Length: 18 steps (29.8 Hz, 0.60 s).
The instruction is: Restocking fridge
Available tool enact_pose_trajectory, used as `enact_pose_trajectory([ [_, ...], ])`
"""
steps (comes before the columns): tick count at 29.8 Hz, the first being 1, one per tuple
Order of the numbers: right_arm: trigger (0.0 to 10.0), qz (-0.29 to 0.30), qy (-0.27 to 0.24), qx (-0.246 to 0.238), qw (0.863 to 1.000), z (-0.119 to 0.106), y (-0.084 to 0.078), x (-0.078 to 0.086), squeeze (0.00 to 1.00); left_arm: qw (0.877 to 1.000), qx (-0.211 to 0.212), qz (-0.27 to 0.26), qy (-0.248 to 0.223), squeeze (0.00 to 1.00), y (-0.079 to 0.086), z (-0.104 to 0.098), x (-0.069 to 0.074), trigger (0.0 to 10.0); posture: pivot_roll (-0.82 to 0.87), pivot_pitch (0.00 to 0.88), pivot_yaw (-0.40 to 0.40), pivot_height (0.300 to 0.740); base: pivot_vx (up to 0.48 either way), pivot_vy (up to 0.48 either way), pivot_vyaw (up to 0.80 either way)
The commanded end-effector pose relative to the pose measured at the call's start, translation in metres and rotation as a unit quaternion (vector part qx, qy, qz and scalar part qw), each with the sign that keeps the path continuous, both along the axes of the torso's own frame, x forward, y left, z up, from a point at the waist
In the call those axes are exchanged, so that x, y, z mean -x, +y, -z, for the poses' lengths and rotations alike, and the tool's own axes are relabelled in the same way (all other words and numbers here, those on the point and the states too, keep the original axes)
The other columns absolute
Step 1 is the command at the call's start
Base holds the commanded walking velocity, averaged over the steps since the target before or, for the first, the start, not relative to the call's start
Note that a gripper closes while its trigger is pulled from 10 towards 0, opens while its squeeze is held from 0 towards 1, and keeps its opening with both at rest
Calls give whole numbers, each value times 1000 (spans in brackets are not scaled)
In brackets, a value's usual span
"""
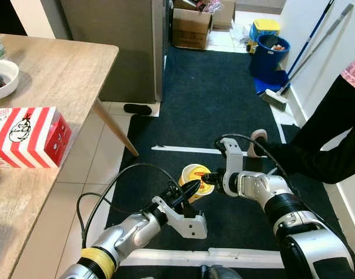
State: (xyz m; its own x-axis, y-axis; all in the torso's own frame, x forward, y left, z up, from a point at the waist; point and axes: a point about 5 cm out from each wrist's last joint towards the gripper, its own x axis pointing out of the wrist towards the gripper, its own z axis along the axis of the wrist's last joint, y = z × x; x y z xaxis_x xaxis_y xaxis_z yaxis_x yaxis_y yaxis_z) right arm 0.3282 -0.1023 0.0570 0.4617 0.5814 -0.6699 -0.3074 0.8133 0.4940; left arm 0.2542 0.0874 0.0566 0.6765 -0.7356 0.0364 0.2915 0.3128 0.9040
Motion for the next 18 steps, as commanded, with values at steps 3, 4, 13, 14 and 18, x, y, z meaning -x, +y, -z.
enact_pose_trajectory([
  [3,0,6,-9,2,1000,-1,-3,-3,0,1000,-2,1,0,0,0,1,2,10000,23,126,-121,740,0,0,0],
  [4,0,10,-15,6,1000,-1,-4,-3,0,1000,1,-2,2,0,1,1,2,10000,23,126,-121,740,0,0,0],
  [13,10000,81,-50,74,993,11,-22,-6,0,997,72,-18,28,1000,3,-12,-3,10000,16,125,-106,740,0,0,0],
  [14,10000,94,-49,87,991,15,-27,-5,0,995,97,-24,27,1000,4,-18,-4,10000,16,125,-106,740,0,0,0],
  [18,10000,147,-54,114,981,25,-44,-1,0,982,169,-65,61,0,9,-31,-14,10000,29,120,-103,740,0,0,0],
])
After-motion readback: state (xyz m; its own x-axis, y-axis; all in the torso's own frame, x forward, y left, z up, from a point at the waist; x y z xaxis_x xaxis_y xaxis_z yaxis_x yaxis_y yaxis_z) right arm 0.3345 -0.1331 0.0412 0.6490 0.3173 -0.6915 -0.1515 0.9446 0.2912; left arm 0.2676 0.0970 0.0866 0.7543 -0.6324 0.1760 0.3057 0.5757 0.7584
